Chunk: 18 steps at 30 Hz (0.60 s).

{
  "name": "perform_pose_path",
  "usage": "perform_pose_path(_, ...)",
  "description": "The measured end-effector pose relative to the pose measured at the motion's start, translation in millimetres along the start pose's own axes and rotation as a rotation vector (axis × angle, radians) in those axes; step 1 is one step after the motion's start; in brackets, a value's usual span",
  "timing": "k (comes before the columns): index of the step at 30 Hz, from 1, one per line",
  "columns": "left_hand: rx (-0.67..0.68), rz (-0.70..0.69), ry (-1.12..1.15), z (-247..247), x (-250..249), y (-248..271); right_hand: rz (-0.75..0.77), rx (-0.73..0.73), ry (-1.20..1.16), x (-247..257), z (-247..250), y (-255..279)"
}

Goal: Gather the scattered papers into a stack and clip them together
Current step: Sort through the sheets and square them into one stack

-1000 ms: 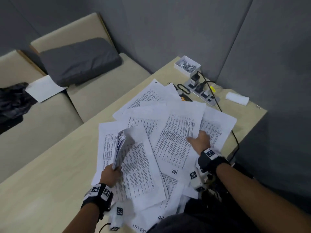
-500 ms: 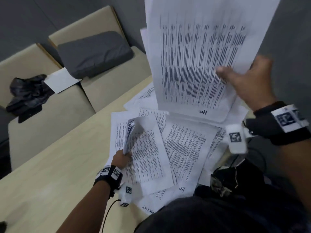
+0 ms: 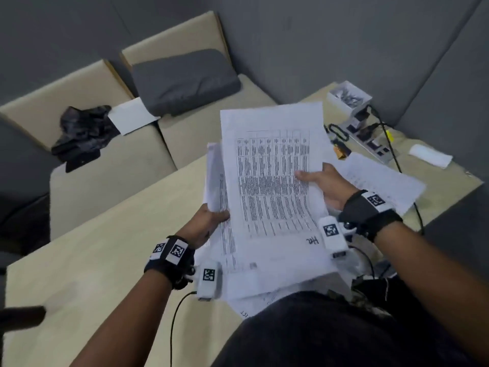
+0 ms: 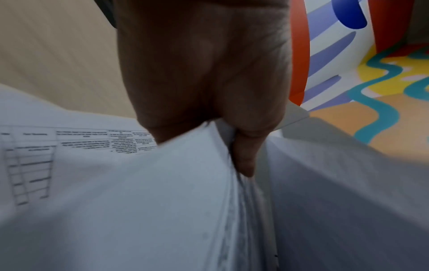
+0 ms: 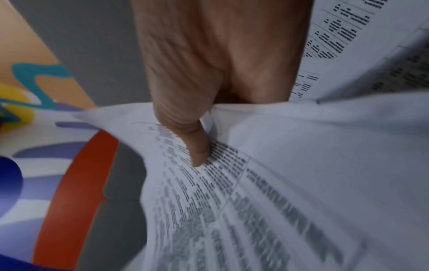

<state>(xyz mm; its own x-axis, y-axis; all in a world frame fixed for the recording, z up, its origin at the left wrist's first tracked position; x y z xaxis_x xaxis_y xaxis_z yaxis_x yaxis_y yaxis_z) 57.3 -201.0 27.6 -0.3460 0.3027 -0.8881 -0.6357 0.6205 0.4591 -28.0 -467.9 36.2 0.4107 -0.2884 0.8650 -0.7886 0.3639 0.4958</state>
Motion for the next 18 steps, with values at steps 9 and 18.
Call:
perform_pose_path(9, -0.078, -0.023, 0.289, -13, -6, 11, 0.089, 0.077, 0.102, 7, -31, -4)
perform_pose_path(18, -0.248, -0.461, 0.074, -19, -116, 22, 0.413, -0.040, 0.142, 117, -46, 51)
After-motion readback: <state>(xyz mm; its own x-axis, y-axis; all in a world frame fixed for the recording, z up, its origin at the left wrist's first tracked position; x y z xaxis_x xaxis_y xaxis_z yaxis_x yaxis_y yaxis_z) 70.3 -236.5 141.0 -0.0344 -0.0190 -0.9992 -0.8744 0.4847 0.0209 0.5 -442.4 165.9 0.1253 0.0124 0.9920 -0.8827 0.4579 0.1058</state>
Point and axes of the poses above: each hand's wrist, its own y-axis away from the middle knuckle, its own z-axis out of the back of the hand, x = y × z, the point moved 10 cm from there along -y, towards the middle knuckle, and after that the axes turned 1 degree about -z, right-handed, at the moved point
